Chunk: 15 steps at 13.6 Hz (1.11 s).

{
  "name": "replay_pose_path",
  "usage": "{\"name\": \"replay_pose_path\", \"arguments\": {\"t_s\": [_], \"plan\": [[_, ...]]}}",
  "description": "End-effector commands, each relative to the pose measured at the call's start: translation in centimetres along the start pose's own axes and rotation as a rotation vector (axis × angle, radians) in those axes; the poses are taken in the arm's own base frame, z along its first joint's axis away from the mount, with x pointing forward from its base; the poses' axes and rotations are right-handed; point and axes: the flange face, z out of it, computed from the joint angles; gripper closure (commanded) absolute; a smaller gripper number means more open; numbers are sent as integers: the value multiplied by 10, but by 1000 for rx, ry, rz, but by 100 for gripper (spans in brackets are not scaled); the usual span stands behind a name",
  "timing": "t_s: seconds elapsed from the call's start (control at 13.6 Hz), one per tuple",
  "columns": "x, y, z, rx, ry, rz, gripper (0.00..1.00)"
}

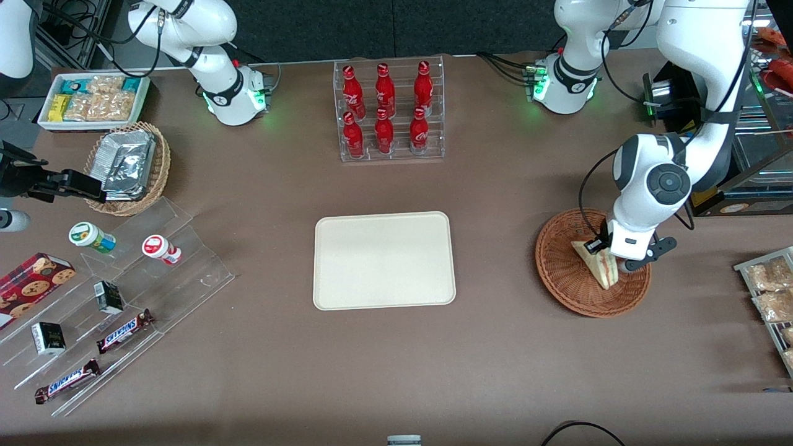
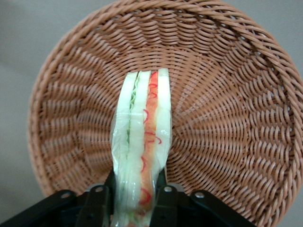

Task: Place sandwich from basket to tray
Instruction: 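Lower the left gripper and close it on the wrapped sandwich, then lift the sandwich up out of the wicker basket, then carry the sandwich over the cream tray and lower it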

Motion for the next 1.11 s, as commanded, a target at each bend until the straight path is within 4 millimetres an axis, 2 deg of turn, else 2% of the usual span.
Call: {"name": "replay_pose_path", "arguments": {"t_s": [0.0, 0.07, 0.22, 0.37, 0.44, 0.52, 0.59, 0.66, 0.81, 0.88, 1.03], "plan": [[6, -5, -90, 61, -21, 19, 100], [5, -1, -126, 86, -54, 44, 100], [-7, 29, -199, 61, -118, 70, 100], [-30, 67, -247, 1, -152, 118, 100], [-42, 86, -260, -39, -156, 141, 100], [-56, 104, -269, -63, -156, 165, 100], [-71, 129, -269, -71, -159, 186, 100], [-93, 161, -273, -77, -155, 208, 100], [-115, 214, -267, -81, -162, 191, 100], [-134, 247, -261, -73, -154, 193, 100], [-163, 297, -240, -29, -105, 175, 100]]}}
